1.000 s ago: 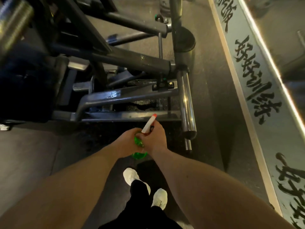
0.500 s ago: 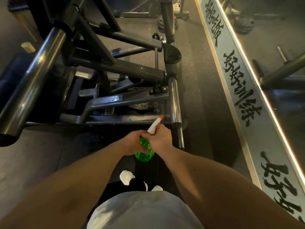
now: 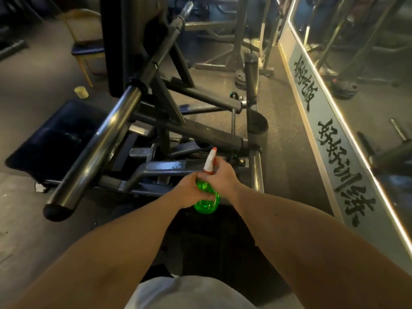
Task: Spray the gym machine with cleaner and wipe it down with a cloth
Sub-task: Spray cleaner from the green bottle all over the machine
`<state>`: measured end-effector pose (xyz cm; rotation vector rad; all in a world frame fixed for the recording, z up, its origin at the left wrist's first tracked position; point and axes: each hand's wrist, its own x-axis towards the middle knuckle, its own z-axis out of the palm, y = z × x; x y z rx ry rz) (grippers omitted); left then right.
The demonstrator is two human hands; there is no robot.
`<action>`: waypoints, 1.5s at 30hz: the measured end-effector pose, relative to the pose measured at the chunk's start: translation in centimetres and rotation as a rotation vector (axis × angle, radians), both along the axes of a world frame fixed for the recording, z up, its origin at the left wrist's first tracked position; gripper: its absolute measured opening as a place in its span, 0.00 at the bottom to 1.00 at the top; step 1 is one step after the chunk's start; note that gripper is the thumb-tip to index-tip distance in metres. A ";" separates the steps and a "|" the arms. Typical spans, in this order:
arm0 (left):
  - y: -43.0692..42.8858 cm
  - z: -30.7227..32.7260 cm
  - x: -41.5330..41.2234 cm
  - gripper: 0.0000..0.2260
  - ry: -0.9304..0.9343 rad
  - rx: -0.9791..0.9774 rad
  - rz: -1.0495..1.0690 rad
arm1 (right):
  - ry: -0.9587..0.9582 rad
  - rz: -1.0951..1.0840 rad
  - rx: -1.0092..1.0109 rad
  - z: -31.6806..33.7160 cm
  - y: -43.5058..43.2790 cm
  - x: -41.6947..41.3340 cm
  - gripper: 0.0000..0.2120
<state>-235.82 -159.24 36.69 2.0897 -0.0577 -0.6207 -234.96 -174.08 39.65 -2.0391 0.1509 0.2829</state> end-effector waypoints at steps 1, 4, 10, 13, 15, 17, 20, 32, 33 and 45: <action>0.3 0.5 1.0 0.34 -0.008 0.001 0.020 | -0.010 0.017 0.000 0.7 0.4 1.3 0.29; 1.5 2.2 4.5 0.30 -0.042 -0.011 0.068 | -0.047 0.043 -0.034 2.9 1.9 5.5 0.22; 4.3 7.3 10.9 0.23 -0.113 -0.040 0.170 | -0.116 0.133 -0.008 8.1 4.8 12.9 0.15; 5.4 9.5 13.6 0.27 -0.156 -0.053 0.248 | -0.170 0.191 -0.001 10.6 6.0 16.5 0.18; 6.2 11.0 15.2 0.27 -0.193 -0.052 0.317 | -0.211 0.238 0.007 12.4 7.0 19.2 0.19; 6.7 12.4 16.8 0.31 -0.201 -0.056 0.357 | -0.231 0.285 0.009 14.3 7.7 21.5 0.19; 8.1 13.3 20.2 0.38 -0.253 0.020 0.400 | -0.231 0.345 0.062 16.6 8.3 25.0 0.16; 8.5 14.2 24.7 0.34 -0.272 0.028 0.639 | -0.255 0.557 0.086 13.7 11.7 34.8 0.49; 8.5 13.8 25.0 0.33 -0.265 0.027 0.649 | -0.286 0.560 0.059 13.7 11.5 34.9 0.45; 7.5 13.7 28.4 0.31 -0.273 0.038 0.724 | -0.236 0.621 0.093 14.0 11.5 38.3 0.26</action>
